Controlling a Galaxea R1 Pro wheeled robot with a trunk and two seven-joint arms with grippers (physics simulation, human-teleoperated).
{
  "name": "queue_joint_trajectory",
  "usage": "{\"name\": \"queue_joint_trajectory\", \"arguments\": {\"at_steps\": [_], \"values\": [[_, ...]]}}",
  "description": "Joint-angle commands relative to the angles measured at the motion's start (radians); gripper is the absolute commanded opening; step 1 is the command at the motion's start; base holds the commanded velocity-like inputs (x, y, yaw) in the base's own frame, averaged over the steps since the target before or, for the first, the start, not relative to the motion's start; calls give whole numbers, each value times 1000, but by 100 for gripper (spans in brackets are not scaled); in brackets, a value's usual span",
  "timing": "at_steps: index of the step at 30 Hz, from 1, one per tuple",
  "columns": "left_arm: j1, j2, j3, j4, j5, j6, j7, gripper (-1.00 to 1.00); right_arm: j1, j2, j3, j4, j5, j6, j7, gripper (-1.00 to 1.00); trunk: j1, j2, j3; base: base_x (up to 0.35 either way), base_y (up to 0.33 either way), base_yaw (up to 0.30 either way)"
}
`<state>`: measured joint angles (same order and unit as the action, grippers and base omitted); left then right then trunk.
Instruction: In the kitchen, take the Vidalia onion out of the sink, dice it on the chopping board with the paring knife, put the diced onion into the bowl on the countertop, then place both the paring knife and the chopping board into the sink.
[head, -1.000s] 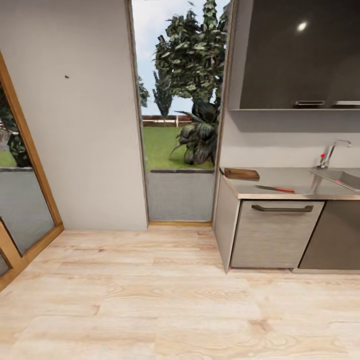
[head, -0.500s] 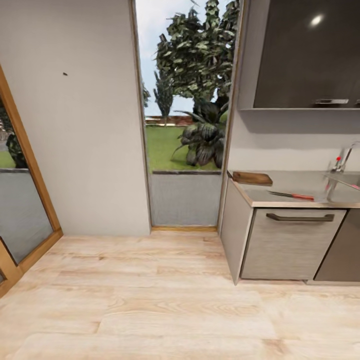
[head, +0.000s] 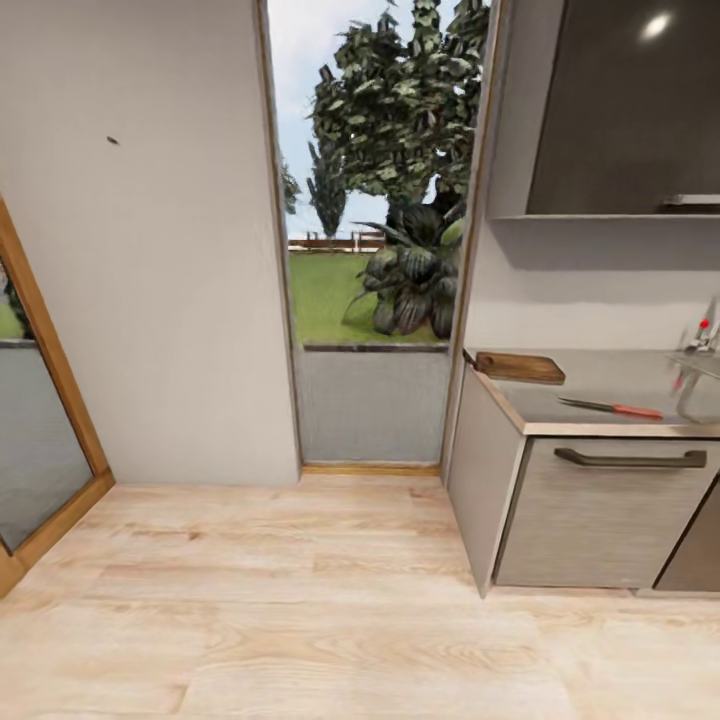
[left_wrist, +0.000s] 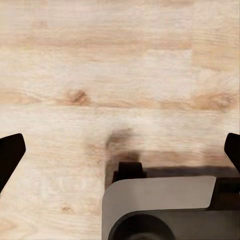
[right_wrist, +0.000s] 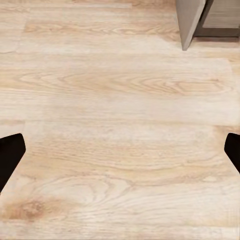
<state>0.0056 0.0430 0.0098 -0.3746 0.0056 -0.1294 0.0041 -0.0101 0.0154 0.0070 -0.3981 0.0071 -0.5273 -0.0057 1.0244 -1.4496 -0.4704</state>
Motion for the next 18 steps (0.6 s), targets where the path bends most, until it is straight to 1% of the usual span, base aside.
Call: {"name": "queue_joint_trajectory", "arguments": {"at_steps": [1, 18], "values": [[0, 0, 1, -1, 1, -1, 0, 100, -1, 0, 1, 1, 1, -3, -1, 100, 1, 0, -1, 318, 1, 0], [0, 0, 0, -3, 1, -1, 1, 100, -1, -6, 1, 1, 2, -3, 0, 100, 1, 0, -1, 319, 0, 0]]}}
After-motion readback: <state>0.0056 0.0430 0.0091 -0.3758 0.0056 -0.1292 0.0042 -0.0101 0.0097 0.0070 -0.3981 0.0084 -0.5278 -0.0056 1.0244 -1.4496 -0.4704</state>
